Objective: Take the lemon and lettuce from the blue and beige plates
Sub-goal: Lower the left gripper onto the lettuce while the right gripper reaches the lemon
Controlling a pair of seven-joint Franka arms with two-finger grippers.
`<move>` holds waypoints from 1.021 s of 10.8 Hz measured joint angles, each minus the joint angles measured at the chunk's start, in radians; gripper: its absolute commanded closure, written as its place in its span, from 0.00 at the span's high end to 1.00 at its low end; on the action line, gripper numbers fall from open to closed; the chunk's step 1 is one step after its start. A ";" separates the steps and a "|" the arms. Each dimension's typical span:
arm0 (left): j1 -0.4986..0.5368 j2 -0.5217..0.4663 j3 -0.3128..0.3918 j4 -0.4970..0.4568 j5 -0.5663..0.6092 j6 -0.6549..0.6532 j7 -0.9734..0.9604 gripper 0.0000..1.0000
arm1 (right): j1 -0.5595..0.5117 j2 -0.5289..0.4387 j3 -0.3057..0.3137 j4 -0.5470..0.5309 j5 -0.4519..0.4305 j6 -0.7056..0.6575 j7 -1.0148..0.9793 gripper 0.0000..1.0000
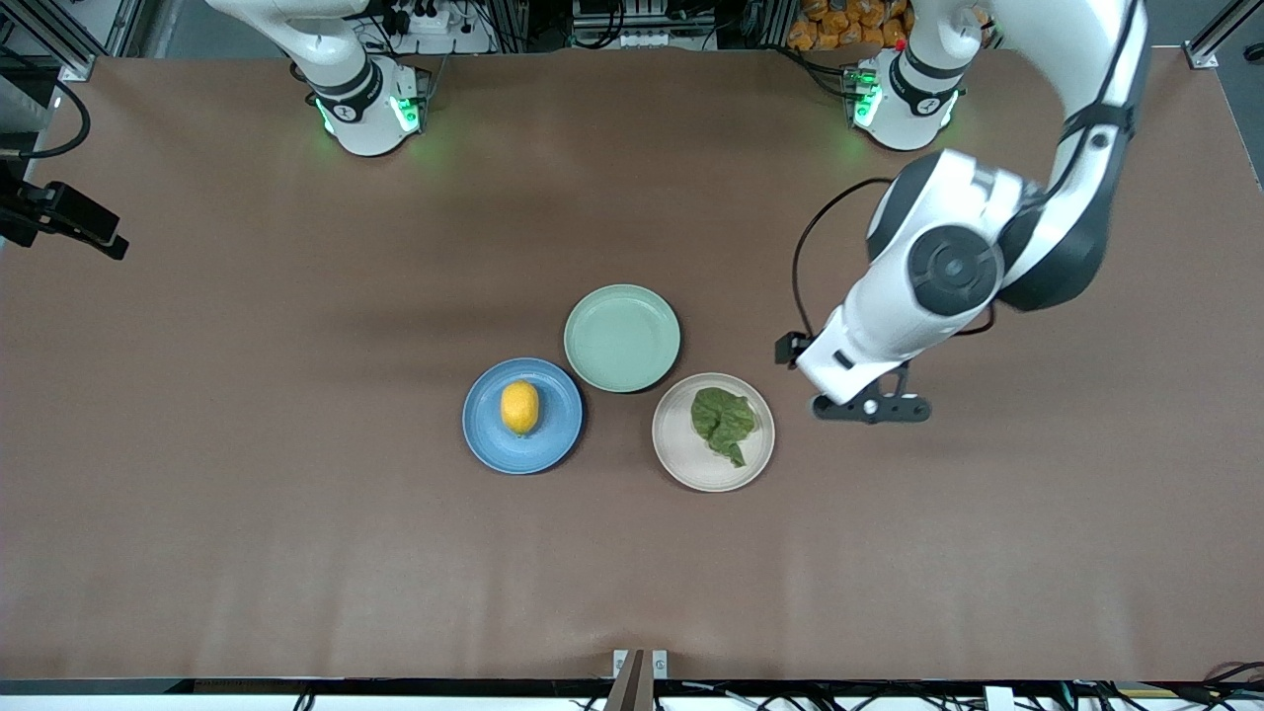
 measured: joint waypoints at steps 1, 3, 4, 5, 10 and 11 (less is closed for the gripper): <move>-0.003 0.025 0.000 0.000 0.000 0.032 0.000 1.00 | 0.000 0.001 0.000 0.000 0.000 0.000 0.000 1.00; -0.008 0.068 0.000 0.000 0.000 0.087 0.000 1.00 | 0.000 0.006 0.000 0.000 0.000 -0.001 0.000 1.00; -0.009 0.087 0.000 0.000 0.000 0.112 0.000 1.00 | 0.001 0.011 0.000 0.000 0.000 -0.001 0.000 1.00; -0.009 0.102 0.000 0.000 0.000 0.134 0.000 1.00 | 0.001 0.018 0.001 0.000 0.001 -0.001 -0.001 1.00; -0.048 0.168 0.005 0.000 0.049 0.193 -0.008 1.00 | 0.017 0.052 0.028 -0.006 0.004 0.001 -0.002 1.00; -0.050 0.184 0.006 0.000 0.052 0.209 -0.009 1.00 | 0.019 0.059 0.046 -0.012 0.005 0.014 -0.001 1.00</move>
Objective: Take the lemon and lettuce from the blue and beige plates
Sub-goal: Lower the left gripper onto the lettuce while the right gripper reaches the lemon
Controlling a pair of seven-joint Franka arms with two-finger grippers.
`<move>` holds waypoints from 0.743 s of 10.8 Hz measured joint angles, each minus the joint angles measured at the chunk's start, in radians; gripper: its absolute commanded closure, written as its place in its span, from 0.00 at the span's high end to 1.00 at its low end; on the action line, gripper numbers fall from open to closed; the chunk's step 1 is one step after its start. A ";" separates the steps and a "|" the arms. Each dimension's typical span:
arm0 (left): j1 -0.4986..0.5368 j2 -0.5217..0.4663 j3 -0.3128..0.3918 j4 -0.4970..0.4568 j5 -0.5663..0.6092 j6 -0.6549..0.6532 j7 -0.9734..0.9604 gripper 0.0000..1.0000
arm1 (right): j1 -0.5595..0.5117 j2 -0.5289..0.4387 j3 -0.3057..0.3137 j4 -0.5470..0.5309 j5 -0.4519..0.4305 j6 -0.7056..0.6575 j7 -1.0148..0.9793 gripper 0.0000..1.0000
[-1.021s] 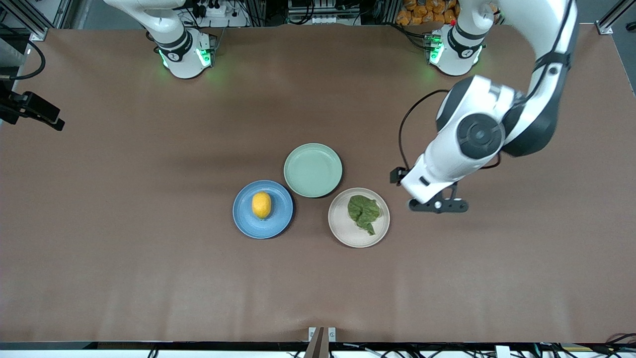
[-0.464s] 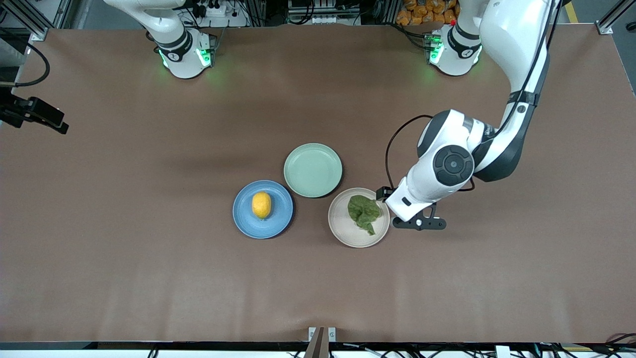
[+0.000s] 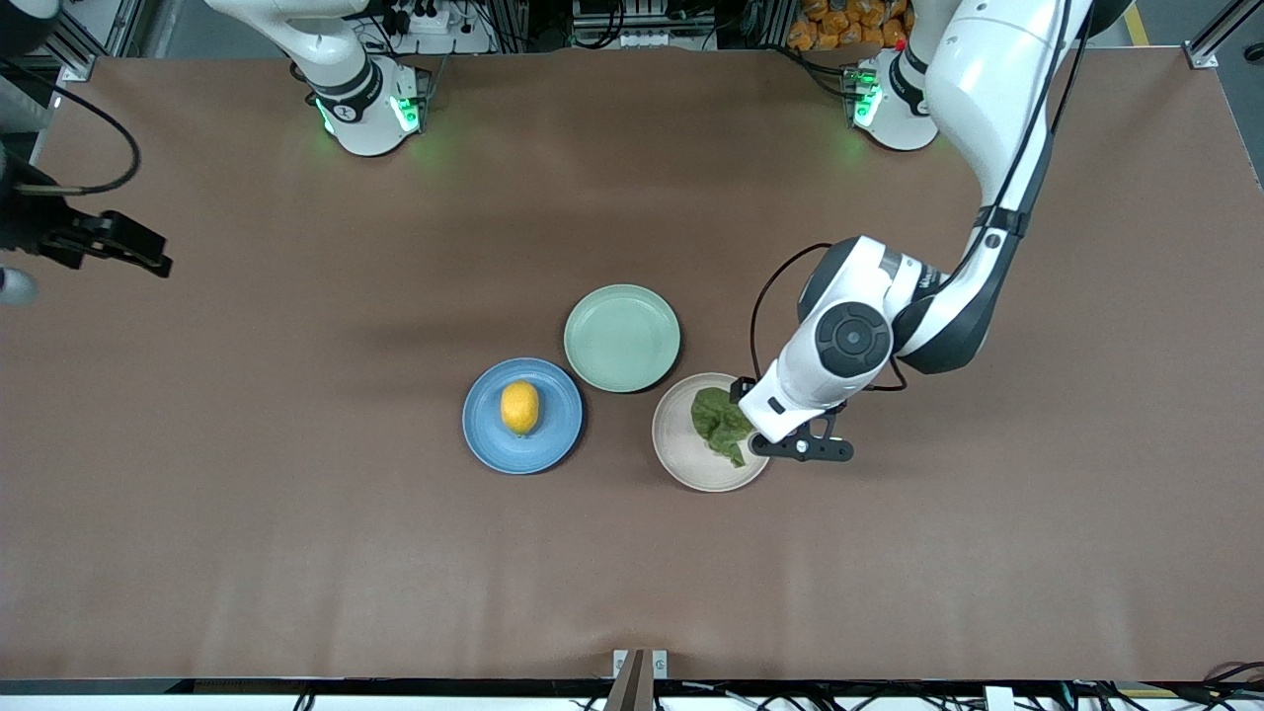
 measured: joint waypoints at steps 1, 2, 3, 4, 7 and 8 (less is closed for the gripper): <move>-0.001 0.018 0.000 0.000 0.000 0.038 -0.002 1.00 | 0.002 0.008 0.019 -0.014 0.000 0.027 0.004 1.00; -0.003 0.038 0.000 0.000 0.000 0.081 -0.019 1.00 | 0.004 0.014 0.037 -0.039 0.001 0.067 0.014 1.00; -0.011 0.058 0.000 0.000 0.000 0.120 -0.049 1.00 | 0.005 0.020 0.055 -0.067 0.001 0.109 0.029 1.00; -0.030 0.077 0.000 0.000 0.001 0.147 -0.072 1.00 | 0.006 0.027 0.073 -0.092 0.002 0.145 0.042 1.00; -0.093 0.125 0.001 0.000 0.003 0.207 -0.102 1.00 | 0.016 0.079 0.133 -0.132 0.003 0.210 0.105 1.00; -0.102 0.137 0.002 0.000 0.005 0.213 -0.103 1.00 | 0.026 0.107 0.146 -0.136 0.004 0.237 0.134 1.00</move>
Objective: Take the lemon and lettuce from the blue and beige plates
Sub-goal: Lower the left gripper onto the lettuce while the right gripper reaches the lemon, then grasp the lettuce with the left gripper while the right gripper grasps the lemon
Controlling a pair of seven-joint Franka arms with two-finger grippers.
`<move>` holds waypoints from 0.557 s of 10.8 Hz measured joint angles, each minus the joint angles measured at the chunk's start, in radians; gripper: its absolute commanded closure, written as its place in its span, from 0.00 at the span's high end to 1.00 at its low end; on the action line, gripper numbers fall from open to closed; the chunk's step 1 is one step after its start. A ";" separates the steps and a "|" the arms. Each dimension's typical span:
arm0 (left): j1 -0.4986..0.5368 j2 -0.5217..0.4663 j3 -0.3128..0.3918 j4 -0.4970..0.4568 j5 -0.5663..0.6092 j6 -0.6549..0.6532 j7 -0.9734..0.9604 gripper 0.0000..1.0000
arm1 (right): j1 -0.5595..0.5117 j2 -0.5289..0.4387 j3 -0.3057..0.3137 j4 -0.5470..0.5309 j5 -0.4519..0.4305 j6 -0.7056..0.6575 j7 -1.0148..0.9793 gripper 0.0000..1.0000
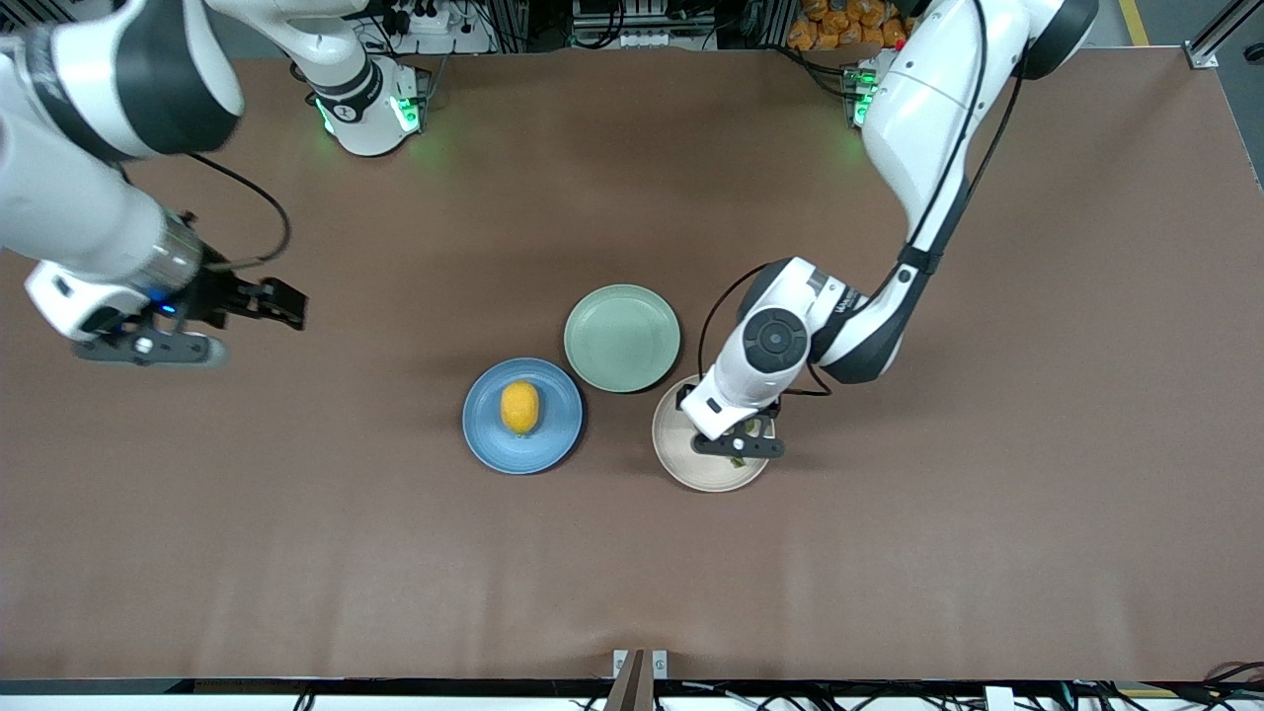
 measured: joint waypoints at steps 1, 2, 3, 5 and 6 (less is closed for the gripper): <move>-0.003 0.012 0.001 0.000 0.001 0.011 0.000 1.00 | 0.012 0.031 0.016 -0.005 0.001 0.038 0.039 1.00; -0.003 0.022 0.002 0.000 0.004 0.029 0.000 1.00 | 0.022 0.062 0.037 -0.017 0.001 0.091 0.087 1.00; -0.003 0.031 0.005 0.000 0.011 0.046 0.000 1.00 | 0.032 0.088 0.058 -0.042 0.001 0.163 0.138 1.00; -0.003 0.046 0.013 0.000 0.046 0.080 0.000 1.00 | 0.054 0.136 0.081 -0.096 0.001 0.289 0.213 1.00; -0.003 0.050 0.016 0.000 0.074 0.085 -0.001 1.00 | 0.069 0.159 0.083 -0.107 0.001 0.325 0.239 1.00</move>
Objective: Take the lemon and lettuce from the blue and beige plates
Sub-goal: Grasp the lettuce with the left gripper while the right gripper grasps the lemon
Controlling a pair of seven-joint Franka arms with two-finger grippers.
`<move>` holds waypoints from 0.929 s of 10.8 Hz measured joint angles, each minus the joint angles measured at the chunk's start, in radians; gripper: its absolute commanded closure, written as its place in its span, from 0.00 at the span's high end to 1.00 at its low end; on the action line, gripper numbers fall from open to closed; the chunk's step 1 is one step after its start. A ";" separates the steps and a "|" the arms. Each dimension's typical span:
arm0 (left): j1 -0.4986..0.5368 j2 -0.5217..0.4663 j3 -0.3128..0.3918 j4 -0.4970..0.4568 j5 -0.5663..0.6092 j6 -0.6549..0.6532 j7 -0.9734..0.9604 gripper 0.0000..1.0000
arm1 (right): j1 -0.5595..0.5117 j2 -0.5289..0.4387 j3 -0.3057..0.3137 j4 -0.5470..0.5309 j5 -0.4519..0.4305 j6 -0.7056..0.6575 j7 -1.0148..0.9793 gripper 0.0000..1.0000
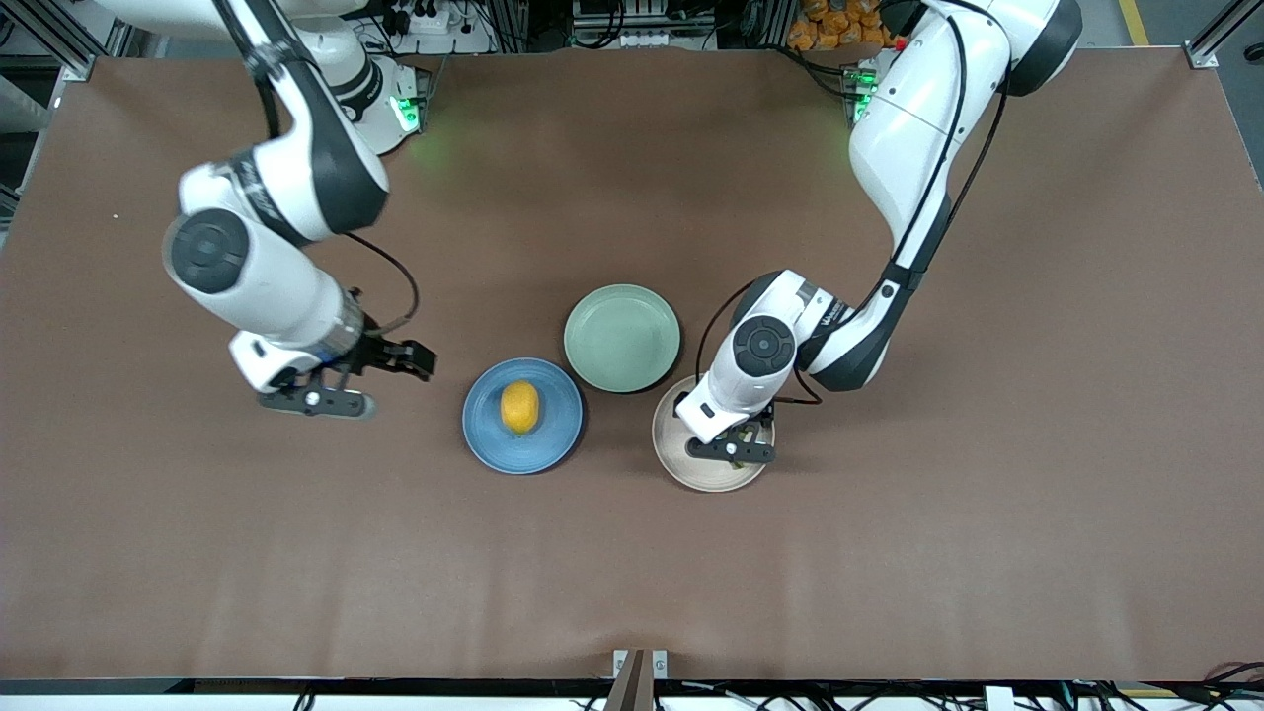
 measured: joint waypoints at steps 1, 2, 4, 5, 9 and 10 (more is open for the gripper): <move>-0.003 0.003 0.000 0.000 0.015 0.001 0.000 1.00 | 0.015 0.024 0.001 -0.004 0.000 0.032 0.021 1.00; -0.010 0.006 0.002 0.000 0.019 0.001 0.000 1.00 | 0.030 0.048 0.002 -0.004 0.000 0.064 0.045 1.00; -0.028 0.013 0.014 0.000 0.019 0.001 -0.001 0.65 | 0.059 0.099 0.003 -0.006 -0.001 0.146 0.093 1.00; -0.031 0.017 0.018 0.000 0.019 0.002 -0.025 0.09 | 0.074 0.129 0.003 -0.007 -0.006 0.190 0.113 1.00; -0.034 0.017 0.020 0.011 0.021 0.004 -0.146 0.00 | 0.123 0.233 0.004 -0.008 -0.104 0.299 0.204 1.00; -0.035 0.016 0.020 0.015 0.021 0.007 -0.153 0.00 | 0.134 0.258 0.004 -0.008 -0.142 0.323 0.232 1.00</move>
